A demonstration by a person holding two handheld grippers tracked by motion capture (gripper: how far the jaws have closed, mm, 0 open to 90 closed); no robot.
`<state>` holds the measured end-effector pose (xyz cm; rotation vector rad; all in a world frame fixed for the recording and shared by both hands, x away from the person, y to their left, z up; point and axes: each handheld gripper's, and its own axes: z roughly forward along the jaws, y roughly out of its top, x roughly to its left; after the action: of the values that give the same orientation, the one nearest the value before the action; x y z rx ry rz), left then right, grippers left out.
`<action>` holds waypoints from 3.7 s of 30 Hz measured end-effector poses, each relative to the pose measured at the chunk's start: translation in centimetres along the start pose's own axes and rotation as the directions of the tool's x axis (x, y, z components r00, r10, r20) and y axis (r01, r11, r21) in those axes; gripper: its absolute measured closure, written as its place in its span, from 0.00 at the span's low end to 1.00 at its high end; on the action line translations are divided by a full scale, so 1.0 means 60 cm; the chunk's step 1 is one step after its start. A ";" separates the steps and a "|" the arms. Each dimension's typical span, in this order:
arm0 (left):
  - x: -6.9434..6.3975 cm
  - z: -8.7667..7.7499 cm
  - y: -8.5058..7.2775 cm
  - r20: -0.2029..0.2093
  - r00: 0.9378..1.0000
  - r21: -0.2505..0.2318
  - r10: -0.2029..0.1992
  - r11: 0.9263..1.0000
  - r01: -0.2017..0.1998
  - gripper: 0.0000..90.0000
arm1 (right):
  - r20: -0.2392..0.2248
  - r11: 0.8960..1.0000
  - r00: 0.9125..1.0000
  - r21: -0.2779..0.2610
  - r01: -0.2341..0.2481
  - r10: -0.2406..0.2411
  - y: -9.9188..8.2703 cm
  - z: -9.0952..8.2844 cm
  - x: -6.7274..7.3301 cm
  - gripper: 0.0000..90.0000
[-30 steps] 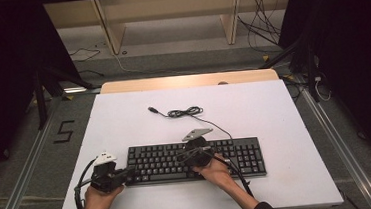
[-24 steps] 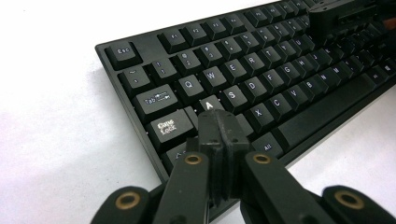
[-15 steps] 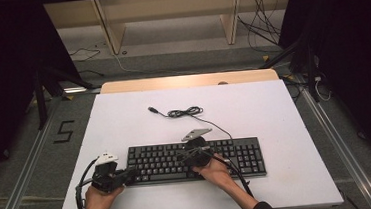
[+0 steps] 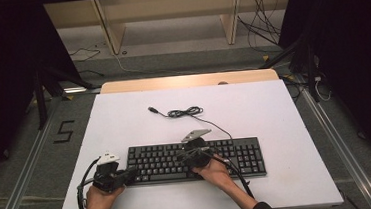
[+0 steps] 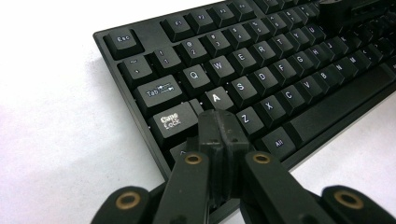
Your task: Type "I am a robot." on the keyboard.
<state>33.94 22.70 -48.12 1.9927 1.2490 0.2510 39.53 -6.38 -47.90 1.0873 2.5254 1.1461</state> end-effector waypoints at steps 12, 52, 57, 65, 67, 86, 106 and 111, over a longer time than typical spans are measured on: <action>-0.001 -0.004 0.002 0.001 1.000 -0.020 0.000 1.000 0.000 0.99 | -0.006 1.000 1.000 -0.007 -0.022 0.022 0.000 -0.002 -0.001 1.00; -0.012 -0.027 0.014 0.103 0.995 -0.238 -0.002 0.971 0.026 0.38 | -0.132 0.988 0.991 -0.151 -0.033 0.013 0.004 -0.062 0.020 0.41; -0.011 -0.029 0.015 0.105 0.994 -0.255 -0.008 0.966 0.035 0.36 | -0.147 0.988 0.989 -0.153 -0.022 -0.001 0.000 -0.065 0.027 0.44; -0.011 -0.031 0.015 0.117 0.993 -0.266 -0.012 0.963 0.043 0.34 | -0.166 0.992 0.985 -0.126 0.016 -0.037 -0.008 -0.066 0.041 0.62; -0.010 -0.031 0.015 0.117 0.993 -0.267 -0.013 0.963 0.044 0.33 | -0.164 0.993 0.985 -0.112 0.028 -0.047 -0.011 -0.065 0.044 0.68; -0.010 -0.032 0.015 0.116 0.993 -0.269 -0.016 0.962 0.047 0.33 | -0.149 0.995 0.984 -0.032 0.090 -0.094 -0.032 -0.044 0.057 1.00; -0.011 -0.032 0.015 0.122 0.993 -0.270 -0.009 0.962 0.042 0.32 | -0.133 0.995 0.986 0.004 0.104 -0.102 -0.041 -0.029 0.058 1.00; -0.011 -0.032 0.015 0.122 0.992 -0.271 -0.011 0.962 0.044 0.32 | -0.125 0.994 0.987 0.014 0.107 -0.104 -0.044 -0.025 0.058 1.00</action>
<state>33.20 22.88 -46.04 1.7266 1.1010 0.2713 34.94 -6.10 -48.23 0.9005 2.6586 1.1970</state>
